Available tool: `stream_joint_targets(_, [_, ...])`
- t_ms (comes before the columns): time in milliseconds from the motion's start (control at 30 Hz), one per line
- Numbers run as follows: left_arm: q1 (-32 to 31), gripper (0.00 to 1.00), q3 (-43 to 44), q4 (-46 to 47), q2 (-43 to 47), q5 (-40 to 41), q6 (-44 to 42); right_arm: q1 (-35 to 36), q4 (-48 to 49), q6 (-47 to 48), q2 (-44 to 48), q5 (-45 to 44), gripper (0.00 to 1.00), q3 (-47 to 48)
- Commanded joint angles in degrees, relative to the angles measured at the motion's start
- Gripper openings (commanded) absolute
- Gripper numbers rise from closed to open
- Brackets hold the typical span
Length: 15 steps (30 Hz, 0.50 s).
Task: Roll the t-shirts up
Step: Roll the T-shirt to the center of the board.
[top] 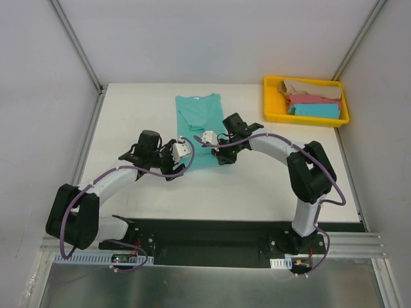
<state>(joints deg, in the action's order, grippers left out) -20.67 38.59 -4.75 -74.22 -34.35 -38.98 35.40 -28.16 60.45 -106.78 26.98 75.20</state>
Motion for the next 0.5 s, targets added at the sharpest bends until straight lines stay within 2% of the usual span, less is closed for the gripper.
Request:
stream_joint_targets(0, [-0.60,0.71,0.79,7.74,0.74,3.15,-1.71,0.29,-1.81,-0.15,1.40,1.49,0.11,-0.14])
stream_joint_targets(200, [-0.69,0.73,-0.18,6.34,2.85,-1.15,-3.47,0.20,-1.81,-0.42,1.75,0.97,0.11,-0.32])
stream_joint_targets(467, [-3.32,0.74,1.14,7.65,-2.59,-3.53,-3.03,0.20,-1.63,-1.64,2.11,0.97,0.11,-0.93])
